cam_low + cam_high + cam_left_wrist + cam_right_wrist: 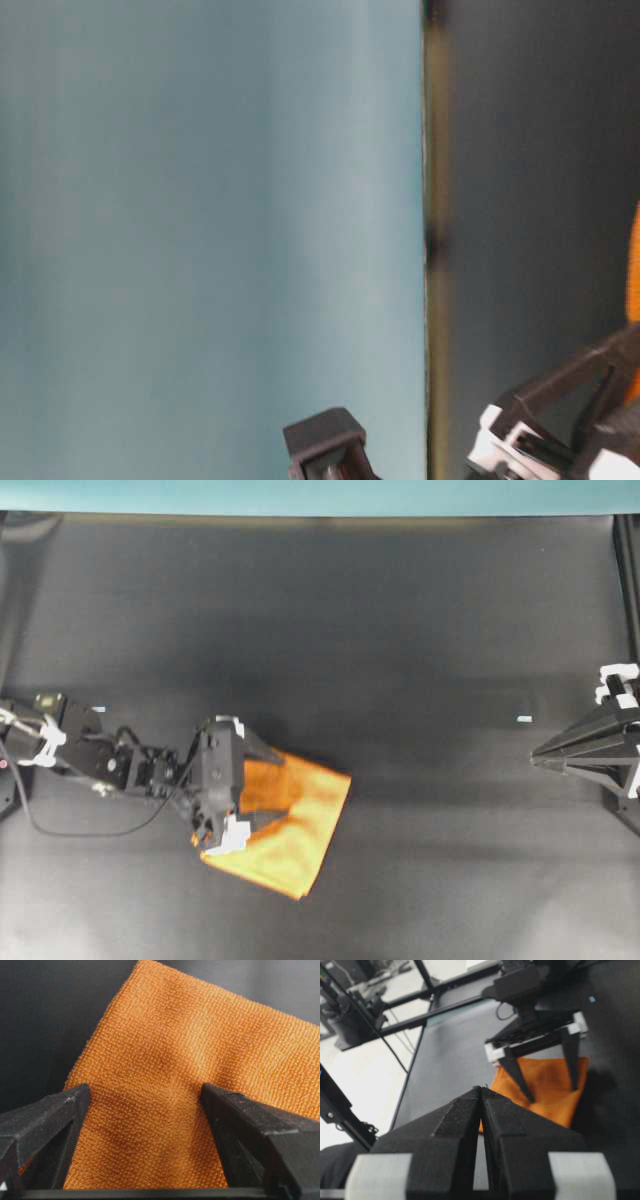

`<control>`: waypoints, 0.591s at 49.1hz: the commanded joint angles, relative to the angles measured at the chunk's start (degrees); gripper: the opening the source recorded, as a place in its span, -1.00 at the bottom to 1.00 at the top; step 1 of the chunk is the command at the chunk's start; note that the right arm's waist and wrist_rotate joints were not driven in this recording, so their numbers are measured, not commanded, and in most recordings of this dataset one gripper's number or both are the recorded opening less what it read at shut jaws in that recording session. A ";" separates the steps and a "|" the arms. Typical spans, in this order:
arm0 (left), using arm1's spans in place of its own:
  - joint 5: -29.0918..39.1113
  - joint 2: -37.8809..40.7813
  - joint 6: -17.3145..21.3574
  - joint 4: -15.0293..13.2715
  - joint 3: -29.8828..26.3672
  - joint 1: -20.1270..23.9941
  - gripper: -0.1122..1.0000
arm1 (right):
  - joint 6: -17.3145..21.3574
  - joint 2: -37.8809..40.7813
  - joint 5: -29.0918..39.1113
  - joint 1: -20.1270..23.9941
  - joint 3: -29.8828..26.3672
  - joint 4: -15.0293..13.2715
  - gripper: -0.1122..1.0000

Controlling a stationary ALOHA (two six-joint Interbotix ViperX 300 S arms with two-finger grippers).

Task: Push an orange cloth with the left arm to wipe the desk.

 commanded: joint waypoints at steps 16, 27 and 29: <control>0.00 -0.88 -1.05 0.18 0.53 -10.72 0.78 | 0.09 0.09 -0.53 0.00 -0.18 0.35 -0.79; 0.00 -0.79 -3.43 0.18 0.35 -16.00 0.78 | 0.00 -0.09 -0.53 -0.09 -0.18 0.44 -0.79; 0.00 -0.79 -3.69 0.18 0.26 -16.96 0.78 | 0.09 -0.09 -0.53 0.00 -0.18 0.44 -0.79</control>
